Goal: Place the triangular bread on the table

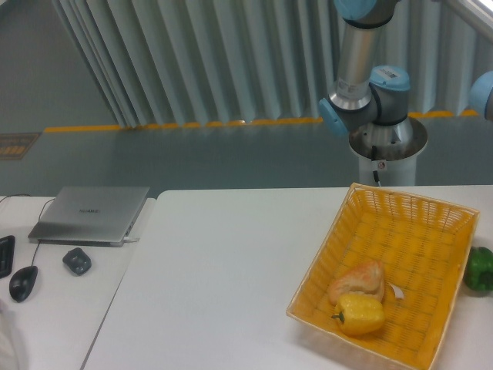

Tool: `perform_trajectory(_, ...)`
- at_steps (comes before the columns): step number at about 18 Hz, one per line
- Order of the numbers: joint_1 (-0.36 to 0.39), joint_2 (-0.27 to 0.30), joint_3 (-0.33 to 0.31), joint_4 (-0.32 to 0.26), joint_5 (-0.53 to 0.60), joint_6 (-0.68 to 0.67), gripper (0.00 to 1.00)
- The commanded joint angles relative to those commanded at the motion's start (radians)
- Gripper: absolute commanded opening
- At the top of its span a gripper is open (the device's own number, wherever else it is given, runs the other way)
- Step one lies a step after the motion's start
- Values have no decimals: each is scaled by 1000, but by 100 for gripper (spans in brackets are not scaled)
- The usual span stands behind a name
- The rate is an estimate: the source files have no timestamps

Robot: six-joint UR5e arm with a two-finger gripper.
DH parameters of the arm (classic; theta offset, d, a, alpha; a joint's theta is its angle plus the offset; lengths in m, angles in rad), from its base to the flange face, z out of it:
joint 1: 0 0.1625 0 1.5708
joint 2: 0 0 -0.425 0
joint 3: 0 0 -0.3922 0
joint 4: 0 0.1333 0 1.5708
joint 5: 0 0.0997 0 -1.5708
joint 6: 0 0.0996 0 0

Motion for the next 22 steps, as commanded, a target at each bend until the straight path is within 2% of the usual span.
perform_trajectory(8,-8,17,-17,-5,-49,-14,100)
perform_trajectory(11,-8,37,-23,-34,-89,-46,100)
perform_trajectory(17,-74,107,-66,-37,-80,-280,100)
perform_trajectory(21,-135,124,-91,-40,-78,-414,100)
perform_trajectory(22,-171,123,-97,-38,-72,-479,100)
